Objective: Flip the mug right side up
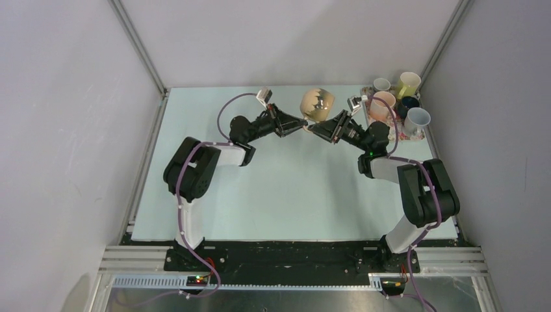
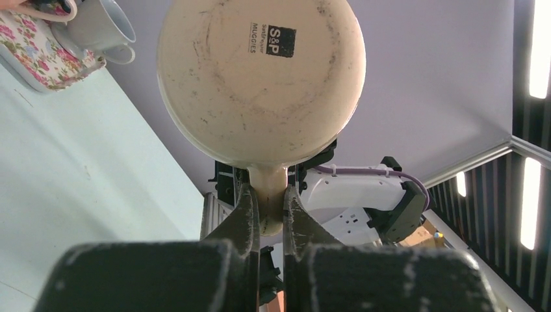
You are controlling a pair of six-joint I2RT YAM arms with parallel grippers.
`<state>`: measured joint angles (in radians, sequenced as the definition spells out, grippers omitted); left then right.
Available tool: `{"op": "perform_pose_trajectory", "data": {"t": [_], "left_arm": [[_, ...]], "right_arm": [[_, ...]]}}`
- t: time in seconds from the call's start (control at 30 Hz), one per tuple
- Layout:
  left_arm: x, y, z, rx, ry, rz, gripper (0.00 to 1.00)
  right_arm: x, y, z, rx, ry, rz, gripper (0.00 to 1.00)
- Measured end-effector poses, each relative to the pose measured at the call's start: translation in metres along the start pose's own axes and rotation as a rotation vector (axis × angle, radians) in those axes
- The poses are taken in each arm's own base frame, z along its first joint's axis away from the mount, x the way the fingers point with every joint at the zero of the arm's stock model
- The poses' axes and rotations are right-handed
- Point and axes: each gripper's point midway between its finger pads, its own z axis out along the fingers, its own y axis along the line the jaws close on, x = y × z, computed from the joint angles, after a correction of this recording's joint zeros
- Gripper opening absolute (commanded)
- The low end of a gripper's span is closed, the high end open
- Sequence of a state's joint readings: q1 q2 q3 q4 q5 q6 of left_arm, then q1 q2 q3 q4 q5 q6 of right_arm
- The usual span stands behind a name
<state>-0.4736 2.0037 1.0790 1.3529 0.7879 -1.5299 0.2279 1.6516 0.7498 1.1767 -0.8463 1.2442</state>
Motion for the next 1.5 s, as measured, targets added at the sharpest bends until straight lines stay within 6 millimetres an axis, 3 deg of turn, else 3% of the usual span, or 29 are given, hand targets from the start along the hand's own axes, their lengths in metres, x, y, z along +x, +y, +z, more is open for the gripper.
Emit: {"op": "perform_pose_trajectory", "data": {"t": [0.03, 0.07, 0.17, 0.23, 0.27, 0.37, 0.4, 0.47, 0.73, 0.93, 1.03, 1.2, 1.33, 1.5], "left_arm": [[0.0, 0.001, 0.0, 0.001, 0.0, 0.001, 0.0], [0.0, 0.002, 0.0, 0.001, 0.0, -0.001, 0.0], [0.0, 0.005, 0.0, -0.005, -0.003, -0.018, 0.0], [0.001, 0.006, -0.001, -0.004, -0.002, -0.016, 0.08], [0.001, 0.006, 0.0, -0.004, -0.001, -0.017, 0.25], [0.002, 0.008, 0.0, -0.003, 0.003, -0.012, 0.63], [0.003, 0.008, 0.0, -0.002, 0.009, -0.002, 0.83], [0.005, 0.007, 0.001, 0.005, 0.016, 0.008, 0.98], [0.009, 0.005, 0.003, 0.014, 0.037, 0.026, 1.0], [-0.004, 0.043, -0.009, -0.143, 0.022, 0.062, 1.0], [-0.025, 0.066, -0.03, -0.278, -0.01, 0.099, 1.0], [-0.075, 0.089, -0.086, -0.501, -0.085, 0.197, 1.0], [-0.105, 0.086, -0.128, -0.637, -0.115, 0.291, 1.0], [-0.112, 0.073, -0.165, -0.756, -0.077, 0.397, 1.0]], "right_arm": [[0.0, -0.002, 0.0, 0.003, 0.0, 0.002, 0.03], [0.0, -0.003, 0.0, 0.004, 0.0, 0.005, 0.0], [0.0, -0.006, -0.001, 0.01, 0.0, 0.01, 0.0], [0.0, -0.006, -0.001, 0.011, 0.003, 0.012, 0.0], [0.0, -0.007, -0.002, 0.012, 0.003, 0.012, 0.0], [-0.001, -0.008, -0.004, 0.016, 0.007, 0.006, 0.0], [-0.001, -0.009, -0.005, 0.023, 0.01, 0.006, 0.0], [-0.003, -0.014, -0.008, 0.042, 0.01, 0.012, 0.0], [-0.022, -0.02, -0.023, 0.094, -0.032, -0.013, 0.0], [-0.032, -0.017, -0.035, 0.122, -0.043, -0.068, 0.0], [-0.045, -0.022, -0.053, 0.176, -0.066, -0.12, 0.0], [-0.082, -0.047, -0.095, 0.371, -0.116, -0.217, 0.0], [-0.106, -0.059, -0.129, 0.548, -0.121, -0.344, 0.0], [-0.126, -0.063, -0.171, 0.746, -0.039, -0.52, 0.0]]}}
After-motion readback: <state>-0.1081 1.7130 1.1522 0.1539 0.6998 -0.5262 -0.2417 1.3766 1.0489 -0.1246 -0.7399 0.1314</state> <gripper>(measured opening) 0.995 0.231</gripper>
